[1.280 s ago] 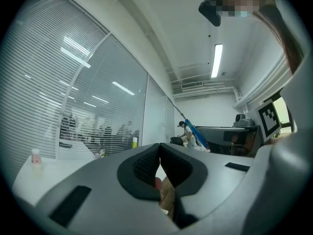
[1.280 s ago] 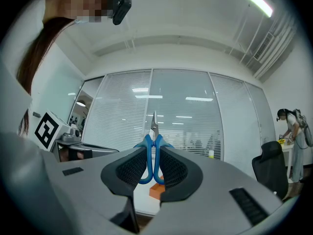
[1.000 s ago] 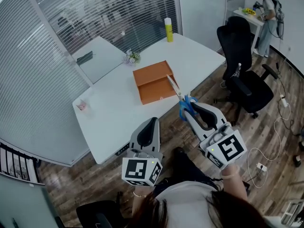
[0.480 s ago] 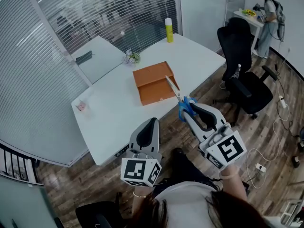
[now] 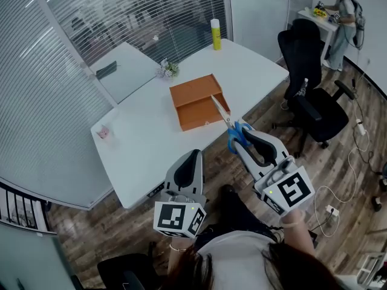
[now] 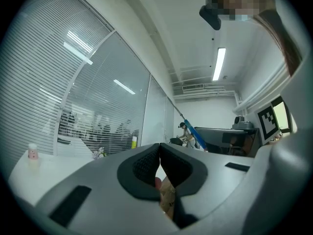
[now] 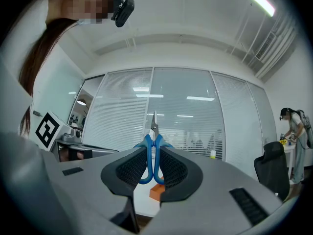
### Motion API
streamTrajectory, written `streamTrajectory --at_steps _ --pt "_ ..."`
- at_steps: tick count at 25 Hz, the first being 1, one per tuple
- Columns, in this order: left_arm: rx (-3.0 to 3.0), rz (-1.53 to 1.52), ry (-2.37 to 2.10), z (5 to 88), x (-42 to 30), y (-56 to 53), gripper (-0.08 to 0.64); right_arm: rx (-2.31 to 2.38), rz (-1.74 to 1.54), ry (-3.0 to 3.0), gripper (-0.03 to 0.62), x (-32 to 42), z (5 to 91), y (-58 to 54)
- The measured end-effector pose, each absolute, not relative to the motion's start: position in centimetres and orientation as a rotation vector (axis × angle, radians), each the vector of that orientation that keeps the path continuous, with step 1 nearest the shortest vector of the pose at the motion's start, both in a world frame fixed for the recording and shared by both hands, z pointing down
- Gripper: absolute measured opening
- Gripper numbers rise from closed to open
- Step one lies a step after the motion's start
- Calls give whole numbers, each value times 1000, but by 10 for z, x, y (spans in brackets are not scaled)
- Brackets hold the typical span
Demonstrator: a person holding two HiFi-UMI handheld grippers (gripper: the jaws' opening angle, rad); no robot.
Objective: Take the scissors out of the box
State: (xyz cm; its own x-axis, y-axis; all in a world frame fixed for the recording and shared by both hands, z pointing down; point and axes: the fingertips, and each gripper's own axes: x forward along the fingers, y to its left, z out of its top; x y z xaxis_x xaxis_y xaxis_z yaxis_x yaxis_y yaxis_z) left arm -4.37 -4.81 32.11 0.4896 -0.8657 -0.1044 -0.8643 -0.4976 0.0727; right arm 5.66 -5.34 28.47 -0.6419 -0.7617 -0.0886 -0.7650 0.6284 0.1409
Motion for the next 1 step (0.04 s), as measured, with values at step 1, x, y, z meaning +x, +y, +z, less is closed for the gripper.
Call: streamTrajectory --at_steps 1 --pt "2704 -198 -1569 321 -44 -49 20 -1320 260 2816 110 56 285 -54"
